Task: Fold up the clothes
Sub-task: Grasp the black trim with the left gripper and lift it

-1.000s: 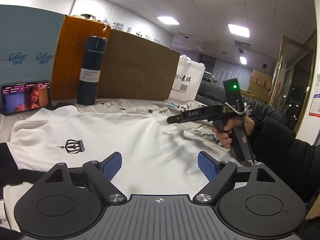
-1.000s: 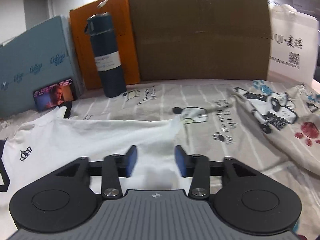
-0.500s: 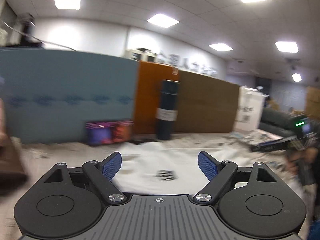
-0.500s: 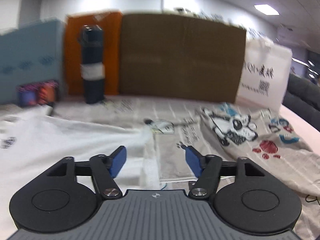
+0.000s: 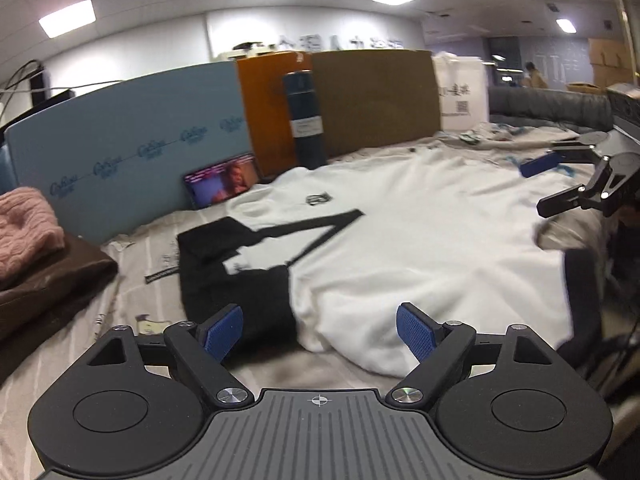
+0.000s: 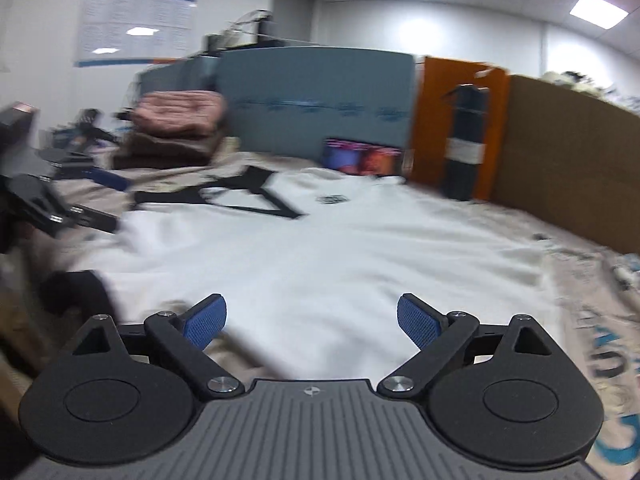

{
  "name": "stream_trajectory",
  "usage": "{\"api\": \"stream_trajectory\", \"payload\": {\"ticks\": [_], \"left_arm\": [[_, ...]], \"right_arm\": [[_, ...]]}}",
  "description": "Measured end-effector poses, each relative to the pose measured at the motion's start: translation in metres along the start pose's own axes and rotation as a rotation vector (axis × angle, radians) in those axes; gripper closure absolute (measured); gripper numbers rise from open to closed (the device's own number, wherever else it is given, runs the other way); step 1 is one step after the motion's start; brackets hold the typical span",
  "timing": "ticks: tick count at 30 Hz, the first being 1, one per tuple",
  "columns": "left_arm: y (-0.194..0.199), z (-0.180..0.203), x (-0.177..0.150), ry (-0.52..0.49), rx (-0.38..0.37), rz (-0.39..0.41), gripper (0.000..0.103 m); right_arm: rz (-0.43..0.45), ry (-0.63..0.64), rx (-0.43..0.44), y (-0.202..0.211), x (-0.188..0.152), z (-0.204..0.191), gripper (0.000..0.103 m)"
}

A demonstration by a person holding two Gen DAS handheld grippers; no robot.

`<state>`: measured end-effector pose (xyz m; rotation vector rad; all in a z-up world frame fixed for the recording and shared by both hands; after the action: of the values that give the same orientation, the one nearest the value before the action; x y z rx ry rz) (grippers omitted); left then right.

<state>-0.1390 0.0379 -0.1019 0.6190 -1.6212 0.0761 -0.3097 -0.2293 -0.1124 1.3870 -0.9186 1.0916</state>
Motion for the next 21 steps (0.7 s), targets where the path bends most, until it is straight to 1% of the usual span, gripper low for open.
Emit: {"api": "stream_trajectory", "payload": {"ticks": [2, 6, 8, 10, 13, 15, 18, 21], "left_arm": [[0.011, 0.005, 0.002, 0.036, -0.065, 0.034, 0.017], [0.020, 0.022, 0.005, 0.095, -0.168, 0.092, 0.017], [0.019, 0.029, 0.005, 0.127, -0.226, 0.114, 0.017], [0.018, 0.036, 0.005, 0.166, -0.293, 0.140, 0.017], [0.017, 0.046, 0.003, 0.232, -0.399, 0.190, 0.018], [0.019, 0.054, 0.001, 0.231, -0.447, 0.207, 0.018], [0.018, 0.064, -0.003, 0.200, -0.473, 0.189, 0.018], [0.012, 0.066, -0.008, 0.202, -0.465, 0.171, 0.018]], "right_arm": [[-0.002, -0.007, 0.103, 0.006, 0.001, -0.016, 0.010], [0.000, 0.090, 0.254, 0.011, 0.002, -0.052, 0.010], [-0.001, 0.159, 0.301, 0.006, 0.002, -0.069, 0.010], [-0.004, 0.221, 0.321, -0.004, 0.002, -0.082, 0.009], [0.009, 0.284, 0.318, -0.023, 0.001, -0.095, 0.009], [0.032, 0.286, 0.323, -0.034, 0.003, -0.099, 0.010], [0.039, 0.261, 0.328, -0.048, 0.005, -0.095, 0.012], [0.037, 0.149, 0.319, -0.058, 0.008, -0.078, 0.014]]}}
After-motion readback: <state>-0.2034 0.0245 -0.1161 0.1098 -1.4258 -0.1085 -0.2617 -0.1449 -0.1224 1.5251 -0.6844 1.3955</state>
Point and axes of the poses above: each gripper's, at about its wrist camera, not at the fingertips, and y roughly against the way its jaws point, z to its right, x to its top, the point moved 4 cm from there along -y, roughly the way its jaws point, and after that the axes turned 8 degrees about z, right-handed, at the moved point
